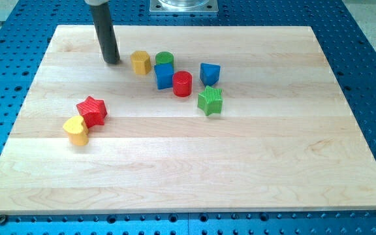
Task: Slide the hexagon diagonally bottom right to the red star
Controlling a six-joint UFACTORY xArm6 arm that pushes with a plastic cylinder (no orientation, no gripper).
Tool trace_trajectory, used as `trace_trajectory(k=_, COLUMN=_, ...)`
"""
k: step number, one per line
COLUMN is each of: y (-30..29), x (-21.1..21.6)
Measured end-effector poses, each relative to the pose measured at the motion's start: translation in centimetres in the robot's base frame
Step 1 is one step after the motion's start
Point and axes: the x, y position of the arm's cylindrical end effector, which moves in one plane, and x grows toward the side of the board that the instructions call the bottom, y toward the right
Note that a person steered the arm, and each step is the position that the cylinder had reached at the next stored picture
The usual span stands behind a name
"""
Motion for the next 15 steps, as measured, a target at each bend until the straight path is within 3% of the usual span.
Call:
trace_trajectory(k=1, y=0.0, x=-2.1)
trace_trajectory(k=2, y=5.3, x=-3.3)
trace_trajectory(k=3, y=6.1, x=-1.3)
trace_trajectory(k=5, y=6.5, x=7.4)
trace_trajectory(k=7, y=9.9, x=5.7)
trace_trajectory(k=9, y=12.2, x=13.4)
trace_trajectory(k=10, y=12.1, x=13.5)
trace_trajectory(k=12, y=12.1, x=6.6)
trace_trajectory(k=14, y=6.3, x=7.3)
trace_trajectory(k=15, y=7.0, x=7.3)
